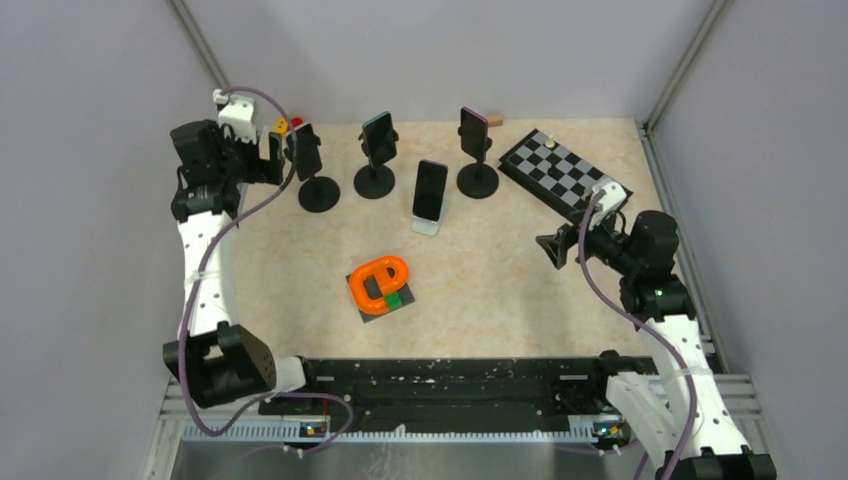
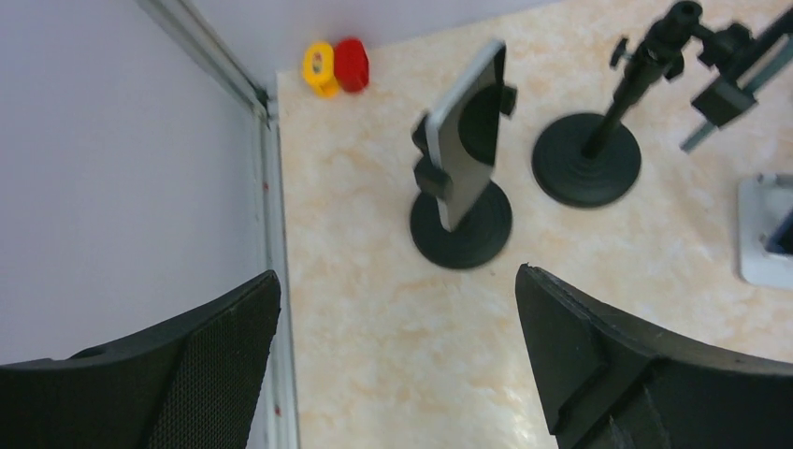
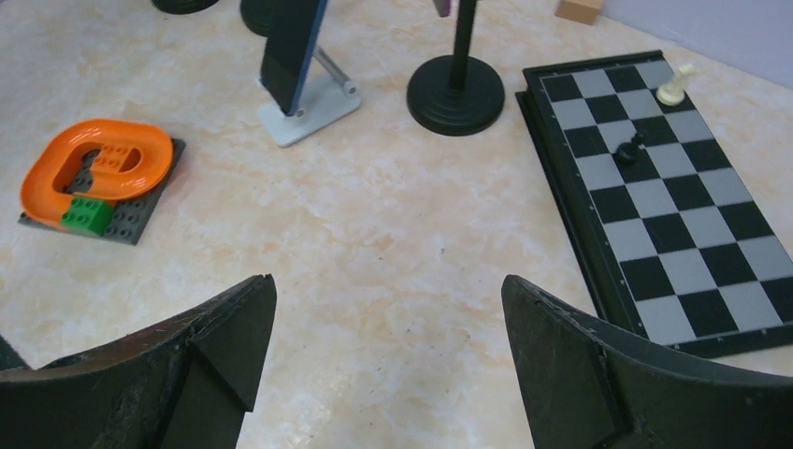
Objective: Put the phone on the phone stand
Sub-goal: Reset both arms
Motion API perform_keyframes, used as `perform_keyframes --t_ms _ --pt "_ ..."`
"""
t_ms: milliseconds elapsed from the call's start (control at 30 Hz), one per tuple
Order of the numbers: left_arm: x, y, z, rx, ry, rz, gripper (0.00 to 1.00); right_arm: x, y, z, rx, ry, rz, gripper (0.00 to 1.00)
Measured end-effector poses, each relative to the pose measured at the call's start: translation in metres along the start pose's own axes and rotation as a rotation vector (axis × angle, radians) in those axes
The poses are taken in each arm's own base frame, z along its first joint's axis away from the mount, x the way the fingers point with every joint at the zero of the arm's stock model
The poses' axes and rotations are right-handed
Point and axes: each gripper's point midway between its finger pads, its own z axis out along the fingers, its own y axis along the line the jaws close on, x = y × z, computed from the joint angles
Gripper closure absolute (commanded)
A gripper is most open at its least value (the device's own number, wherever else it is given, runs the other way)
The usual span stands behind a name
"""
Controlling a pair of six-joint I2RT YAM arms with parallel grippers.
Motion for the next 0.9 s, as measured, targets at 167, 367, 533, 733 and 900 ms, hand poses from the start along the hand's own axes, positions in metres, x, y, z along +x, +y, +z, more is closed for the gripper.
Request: perform_keyframes --t_ms 167,367,533,733,900 --pt "0.050 -0.028 -0.029 -0.002 0.054 -0.125 0.01 0.006 -0.023 0.000 0.124 0.029 0.054 0.07" --pt "0.088 -0.061 -0.075 -0.021 0.006 -0.197 0.01 0.020 -0.054 -0.002 0.285 0.151 0.138 0.06" --pt "0.097 -0.075 -0.104 -0.038 -0.070 -0.194 0.01 0.043 -0.062 -0.009 0.350 0.265 0.181 0.02" --pt "0.106 -0.085 -0.126 -0.056 -0.121 -0.163 0.01 0.052 -0.058 -0.022 0.377 0.272 0.168 0.02" --pt "0.094 -0.087 -0.151 -0.098 -0.220 -0.127 0.01 0.044 -0.057 -0.030 0.388 0.239 0.121 0.02"
